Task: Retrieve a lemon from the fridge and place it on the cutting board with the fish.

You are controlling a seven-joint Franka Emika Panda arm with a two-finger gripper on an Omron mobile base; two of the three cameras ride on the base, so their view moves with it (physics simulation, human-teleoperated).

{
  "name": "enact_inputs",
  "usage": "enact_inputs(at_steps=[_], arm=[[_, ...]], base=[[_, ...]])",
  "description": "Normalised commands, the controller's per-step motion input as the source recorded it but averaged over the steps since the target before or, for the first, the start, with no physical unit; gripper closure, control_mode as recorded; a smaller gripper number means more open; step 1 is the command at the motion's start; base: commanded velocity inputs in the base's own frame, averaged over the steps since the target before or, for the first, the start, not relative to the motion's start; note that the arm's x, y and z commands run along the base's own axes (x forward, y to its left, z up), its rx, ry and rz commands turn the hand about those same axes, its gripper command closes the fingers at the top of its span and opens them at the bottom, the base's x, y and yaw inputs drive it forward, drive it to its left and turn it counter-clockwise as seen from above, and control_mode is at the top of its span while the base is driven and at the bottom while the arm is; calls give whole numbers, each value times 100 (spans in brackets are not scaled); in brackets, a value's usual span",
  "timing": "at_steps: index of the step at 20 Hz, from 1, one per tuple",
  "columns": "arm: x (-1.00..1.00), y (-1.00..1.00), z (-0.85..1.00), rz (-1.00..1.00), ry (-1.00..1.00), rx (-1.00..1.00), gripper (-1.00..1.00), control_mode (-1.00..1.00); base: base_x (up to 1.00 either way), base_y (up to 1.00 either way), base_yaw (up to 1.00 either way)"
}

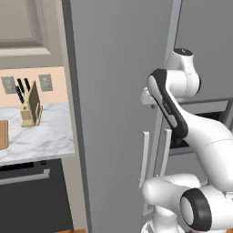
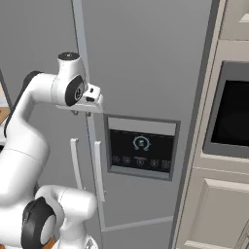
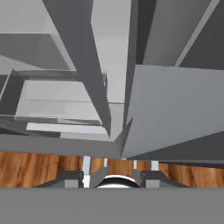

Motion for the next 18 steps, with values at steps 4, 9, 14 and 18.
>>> enact_inputs(at_steps=[4, 9, 14, 18], arm=[[0, 0, 0, 0, 0, 0, -100, 100], [0, 0, 0, 0, 0, 0, -100, 100], [0, 0, 0, 0, 0, 0, -100, 100], [0, 0, 0, 0, 0, 0, -100, 100]], base=[[-16, 0, 0], [-62, 0, 0], [-58, 0, 0], [-46, -3, 0]])
